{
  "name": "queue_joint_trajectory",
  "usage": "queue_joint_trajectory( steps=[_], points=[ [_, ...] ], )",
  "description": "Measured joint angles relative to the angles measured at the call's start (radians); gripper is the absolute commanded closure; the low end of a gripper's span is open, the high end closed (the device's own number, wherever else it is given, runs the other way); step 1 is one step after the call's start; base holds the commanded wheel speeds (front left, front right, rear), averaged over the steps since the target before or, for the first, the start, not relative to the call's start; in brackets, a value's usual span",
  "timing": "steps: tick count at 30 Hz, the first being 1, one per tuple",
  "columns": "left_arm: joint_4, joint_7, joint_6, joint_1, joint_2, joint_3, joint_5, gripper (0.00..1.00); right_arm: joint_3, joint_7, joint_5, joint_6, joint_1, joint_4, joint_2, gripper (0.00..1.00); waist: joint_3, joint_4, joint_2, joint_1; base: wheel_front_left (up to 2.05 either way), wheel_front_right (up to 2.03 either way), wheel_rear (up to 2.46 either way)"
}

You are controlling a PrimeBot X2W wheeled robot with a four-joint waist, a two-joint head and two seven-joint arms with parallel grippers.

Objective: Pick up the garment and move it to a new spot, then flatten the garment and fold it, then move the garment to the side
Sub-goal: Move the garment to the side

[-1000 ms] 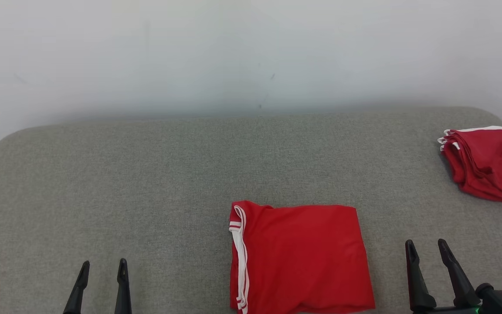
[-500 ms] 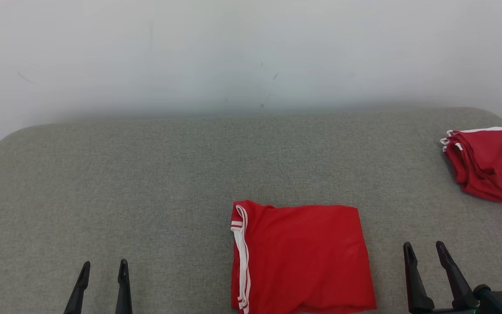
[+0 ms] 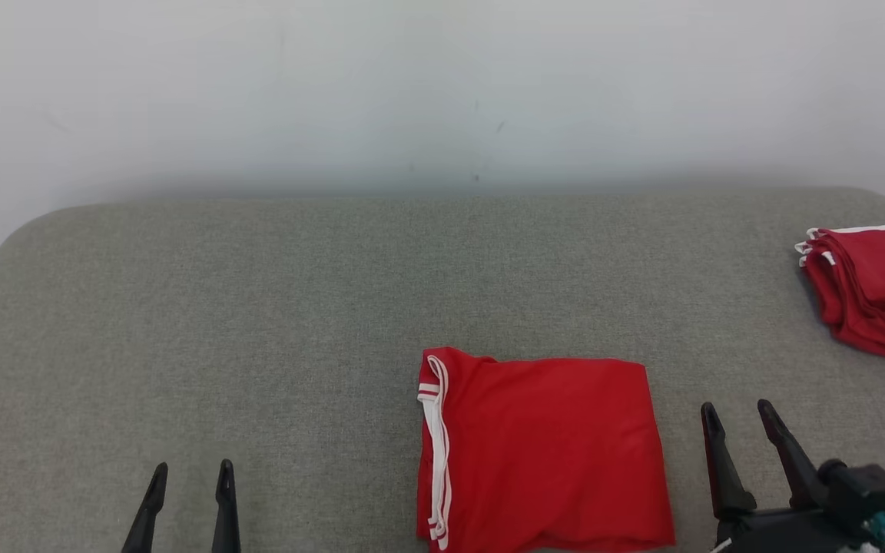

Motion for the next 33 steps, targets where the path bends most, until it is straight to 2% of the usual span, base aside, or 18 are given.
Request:
queue_joint_trajectory(
  steps=[10, 14, 24, 30, 31, 32, 33],
  points=[
    [0.007, 0.0, 0.007, -0.034, -0.001, -0.033, -0.001, 0.0, 0.017, 0.102, -0.003, 0.0, -0.161, 0.172, -0.016, 0.0, 0.044, 0.037, 0.0, 0.0002, 0.0, 0.0, 0.0],
    [0.013, 0.0, 0.017, -0.054, -0.001, -0.053, -0.013, 0.0, 0.045, 0.135, 0.004, 0.0, -0.215, 0.286, -0.016, 0.0, 0.07, 0.056, 0.0, 0.0002, 0.0, 0.0, 0.0],
    [0.022, 0.0, 0.027, -0.08, -0.001, -0.075, -0.024, 0.0, 0.085, 0.146, 0.014, 0.0, -0.256, 0.453, 0.002, 0.0, 0.105, 0.076, 0.0, 0.0002, 0.0, 0.0, 0.0],
    [0.024, 0.0, 0.034, -0.086, -0.001, -0.07, -0.03, 0.0, 0.096, 0.131, 0.017, 0.0, -0.264, 0.504, 0.023, 0.0, 0.115, 0.074, 0.0, 0.0, 0.0, 0.0, 0.0],
    [0.024, 0.0, 0.034, -0.087, -0.001, -0.069, -0.03, 0.0, 0.104, 0.134, 0.022, -0.002, -0.268, 0.511, 0.028, 0.71, 0.117, 0.071, 0.0, 0.0, 0.0, 0.0, 0.0],
    [0.024, 0.0, 0.034, -0.09, -0.001, -0.07, -0.031, 0.0, 0.111, 0.136, 0.031, -0.003, -0.271, 0.513, 0.03, 1.0, 0.119, 0.069, -0.0001, -0.0001, 0.0, 0.0, 0.0],
    [0.024, 0.0, 0.034, -0.095, -0.001, -0.071, -0.031, 0.0, 0.115, 0.136, 0.041, -0.003, -0.272, 0.514, 0.032, 1.0, 0.122, 0.067, -0.0001, -0.0001, 0.0, 0.0, 0.0]
  ],
)
